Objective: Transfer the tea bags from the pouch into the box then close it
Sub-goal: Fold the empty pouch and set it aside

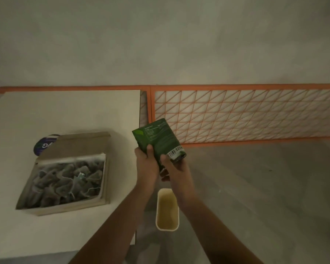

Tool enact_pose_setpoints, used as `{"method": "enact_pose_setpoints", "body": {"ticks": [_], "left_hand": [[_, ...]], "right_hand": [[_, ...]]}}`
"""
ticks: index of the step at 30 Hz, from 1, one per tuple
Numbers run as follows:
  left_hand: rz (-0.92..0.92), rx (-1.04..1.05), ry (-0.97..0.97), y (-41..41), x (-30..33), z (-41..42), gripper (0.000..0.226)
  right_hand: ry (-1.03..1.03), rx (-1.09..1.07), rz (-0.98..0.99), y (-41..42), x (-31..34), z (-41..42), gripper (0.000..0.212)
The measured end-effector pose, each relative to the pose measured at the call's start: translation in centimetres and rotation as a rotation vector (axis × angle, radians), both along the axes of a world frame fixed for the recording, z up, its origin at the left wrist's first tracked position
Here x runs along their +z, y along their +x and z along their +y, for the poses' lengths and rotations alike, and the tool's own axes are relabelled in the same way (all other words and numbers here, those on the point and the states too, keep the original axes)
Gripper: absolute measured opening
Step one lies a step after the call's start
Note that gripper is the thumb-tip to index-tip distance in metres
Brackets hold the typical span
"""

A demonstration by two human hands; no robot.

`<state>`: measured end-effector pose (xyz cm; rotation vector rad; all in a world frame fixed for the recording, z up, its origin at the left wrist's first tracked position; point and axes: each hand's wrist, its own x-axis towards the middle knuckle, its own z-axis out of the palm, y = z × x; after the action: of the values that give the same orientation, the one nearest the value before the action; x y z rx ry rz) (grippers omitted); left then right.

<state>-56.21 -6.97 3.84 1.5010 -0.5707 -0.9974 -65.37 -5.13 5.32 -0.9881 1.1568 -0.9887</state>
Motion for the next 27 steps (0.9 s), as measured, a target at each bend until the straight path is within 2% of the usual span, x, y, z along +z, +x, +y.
{"method": "enact_pose_setpoints", "body": {"ticks": [4,8,13,17,20,24,27], "left_hand": [[-0.064,-0.011,0.013,-2.4,-1.3,-0.3,0.034],[0.000,-0.083,0.043,-4.0,-2.8,-0.9,0.035],[0.081,-0.236,0.302,-5.4,-6.1,-1.4,0.016],[0.147,-0.339,0.461,-6.3,-8.3,-1.1,0.031],[0.125,-0.405,0.530,-6.2,-10.8,-0.3,0.028],[0.125,-0.411,0.589,-6.0,-13.8,-0.2,0.026],[0.216,-0.330,0.636,-6.5,-15.7,-0.5,0.023]], "right_hand": [[-0.032,-0.006,0.010,-2.4,-1.1,-0.1,0.020],[0.089,-0.047,-0.022,-4.4,-2.4,-1.0,0.007],[0.158,-0.107,0.019,-6.9,-5.8,-2.1,0.016],[0.248,-0.125,0.017,-8.1,-9.1,-1.6,0.025],[0.256,-0.146,0.046,-8.4,-11.4,-1.2,0.026],[0.283,-0.169,0.067,-8.6,-14.4,-1.4,0.026],[0.304,-0.183,0.160,-9.2,-16.3,-1.7,0.033]]}}
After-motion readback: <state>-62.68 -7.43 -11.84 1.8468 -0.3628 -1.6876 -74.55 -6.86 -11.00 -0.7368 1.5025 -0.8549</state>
